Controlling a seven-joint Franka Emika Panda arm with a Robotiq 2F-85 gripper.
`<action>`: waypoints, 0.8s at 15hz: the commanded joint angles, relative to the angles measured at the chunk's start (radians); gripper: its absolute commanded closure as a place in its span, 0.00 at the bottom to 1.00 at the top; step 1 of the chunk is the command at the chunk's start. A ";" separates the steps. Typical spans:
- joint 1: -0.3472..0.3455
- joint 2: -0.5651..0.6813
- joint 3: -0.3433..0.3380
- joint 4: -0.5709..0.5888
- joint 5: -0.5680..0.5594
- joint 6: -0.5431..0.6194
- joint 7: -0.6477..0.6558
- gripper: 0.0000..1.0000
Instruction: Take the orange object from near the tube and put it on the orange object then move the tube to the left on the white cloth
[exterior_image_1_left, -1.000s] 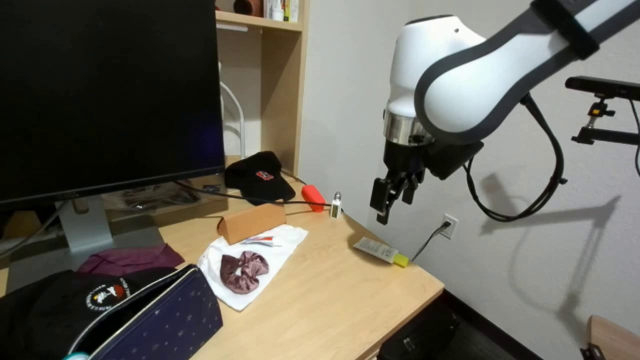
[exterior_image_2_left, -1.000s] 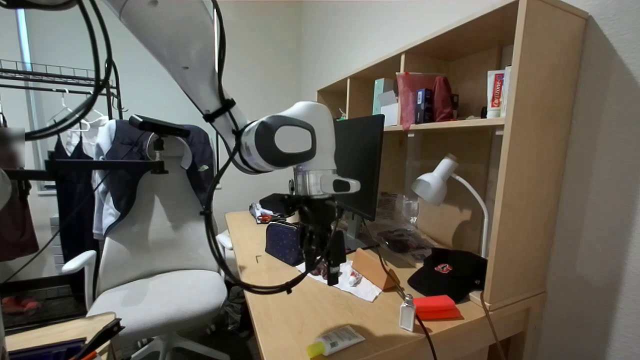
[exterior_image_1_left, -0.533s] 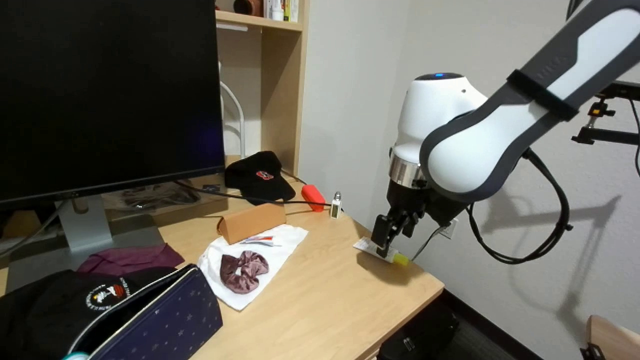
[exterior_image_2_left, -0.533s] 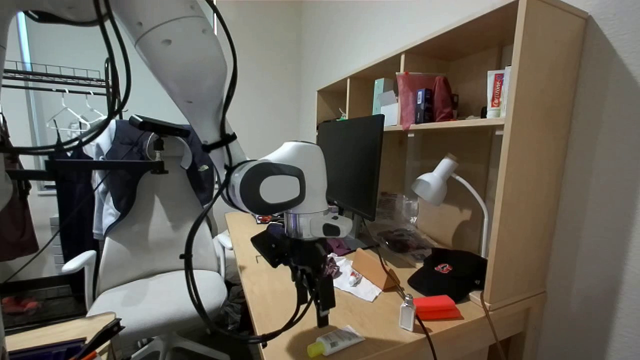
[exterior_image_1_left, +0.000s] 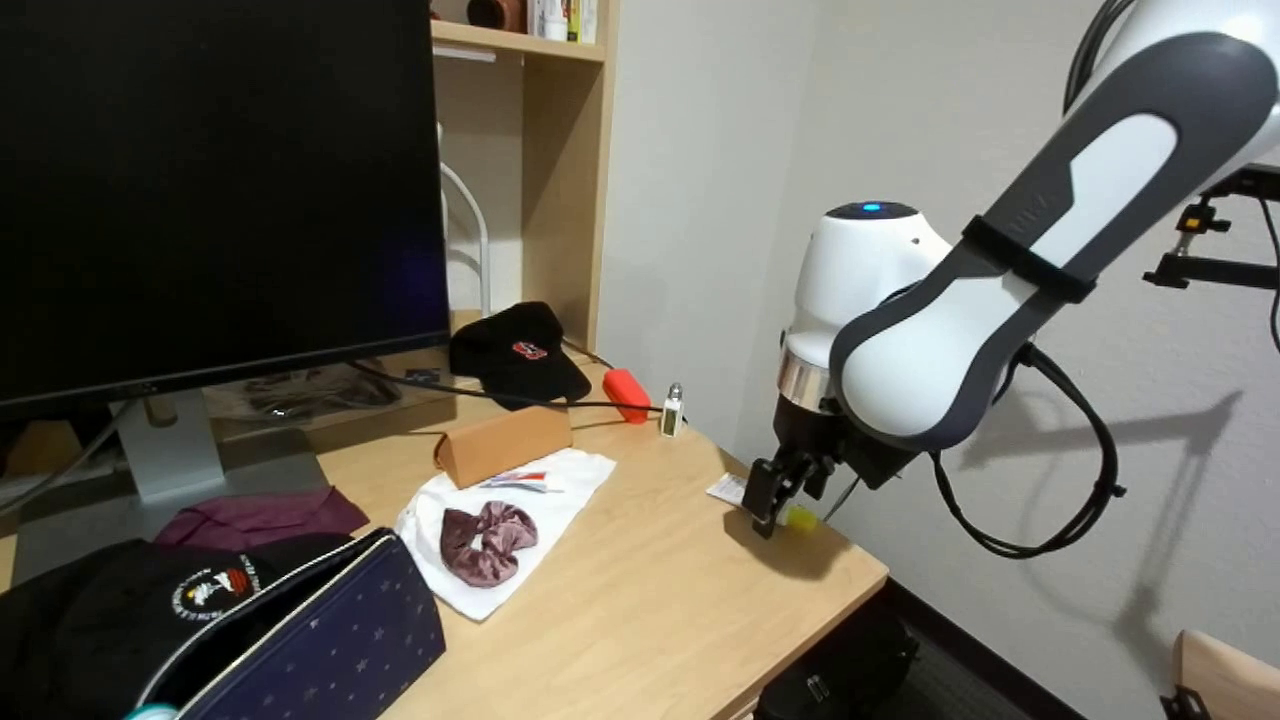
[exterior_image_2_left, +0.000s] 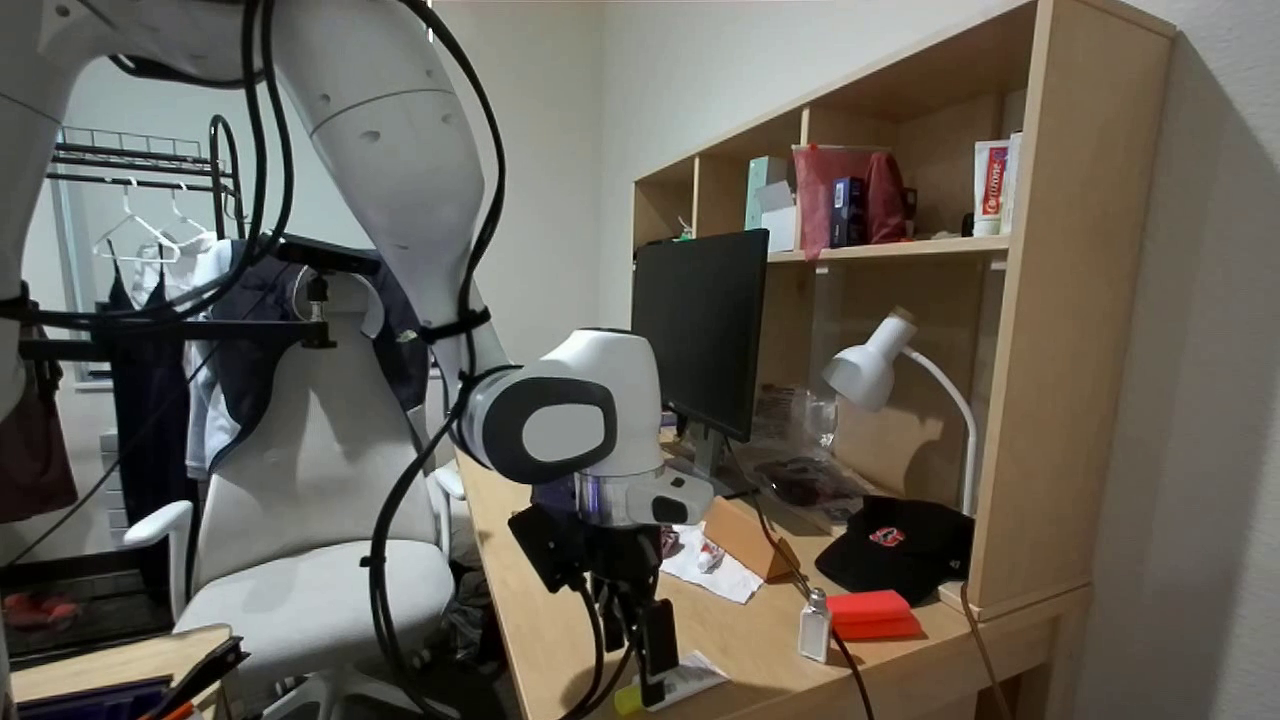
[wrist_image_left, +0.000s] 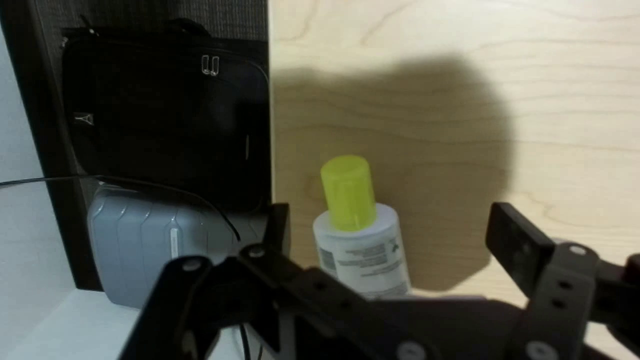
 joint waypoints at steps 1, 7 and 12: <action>-0.019 0.015 -0.020 0.005 0.014 0.025 -0.031 0.00; -0.029 0.023 -0.012 0.009 0.031 0.014 -0.040 0.47; -0.029 0.017 -0.011 0.003 0.036 0.006 -0.038 0.80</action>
